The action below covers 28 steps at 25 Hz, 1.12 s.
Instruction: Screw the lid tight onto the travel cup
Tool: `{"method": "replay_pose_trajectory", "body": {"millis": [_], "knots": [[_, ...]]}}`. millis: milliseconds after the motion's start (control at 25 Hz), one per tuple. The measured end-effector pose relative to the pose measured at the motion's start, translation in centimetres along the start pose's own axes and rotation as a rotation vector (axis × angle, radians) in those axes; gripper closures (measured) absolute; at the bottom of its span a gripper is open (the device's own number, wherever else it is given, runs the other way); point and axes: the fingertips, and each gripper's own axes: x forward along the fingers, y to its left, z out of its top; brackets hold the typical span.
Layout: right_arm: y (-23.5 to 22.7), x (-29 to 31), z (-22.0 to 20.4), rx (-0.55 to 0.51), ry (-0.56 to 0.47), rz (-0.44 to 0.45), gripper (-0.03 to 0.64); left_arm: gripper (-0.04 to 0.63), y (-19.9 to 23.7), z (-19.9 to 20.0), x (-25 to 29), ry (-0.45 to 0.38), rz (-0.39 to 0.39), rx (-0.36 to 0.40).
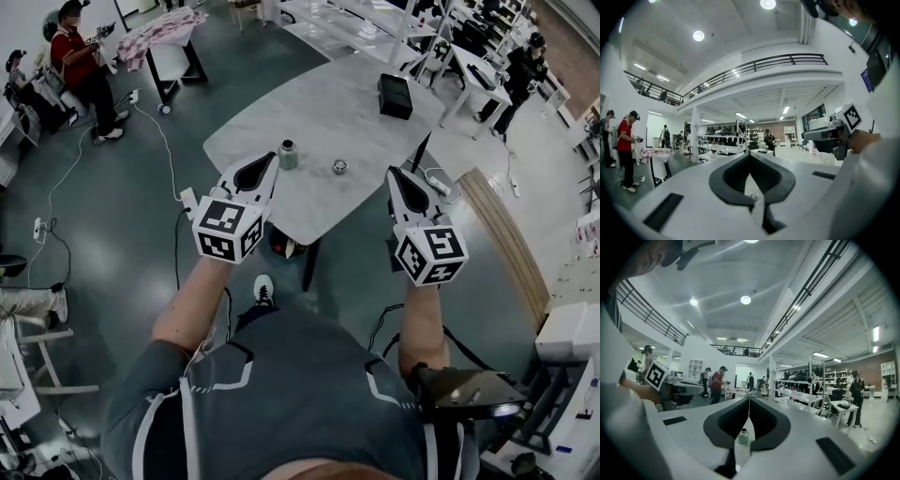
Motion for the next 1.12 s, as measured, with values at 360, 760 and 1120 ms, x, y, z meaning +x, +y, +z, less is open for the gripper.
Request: {"method": "replay_pose_trajectory", "body": {"millis": [360,760,1120], "knots": [[0.2,9.3,0.8,-0.002,0.015,-0.059,0.589,0.586,9.7,0.7,4.8,-0.018,-0.046,0.005],[-0.3,15.2,1.2,0.018,0.023,-0.133,0.588,0.586,16.0,-0.4,8.1,-0.022,-0.095,-0.015],[-3.4,18.7,-0.7,0.026,0.065,-0.170,0.584,0.583,17.9,-3.1,11.7,0.037,-0.126,-0.024]]}}
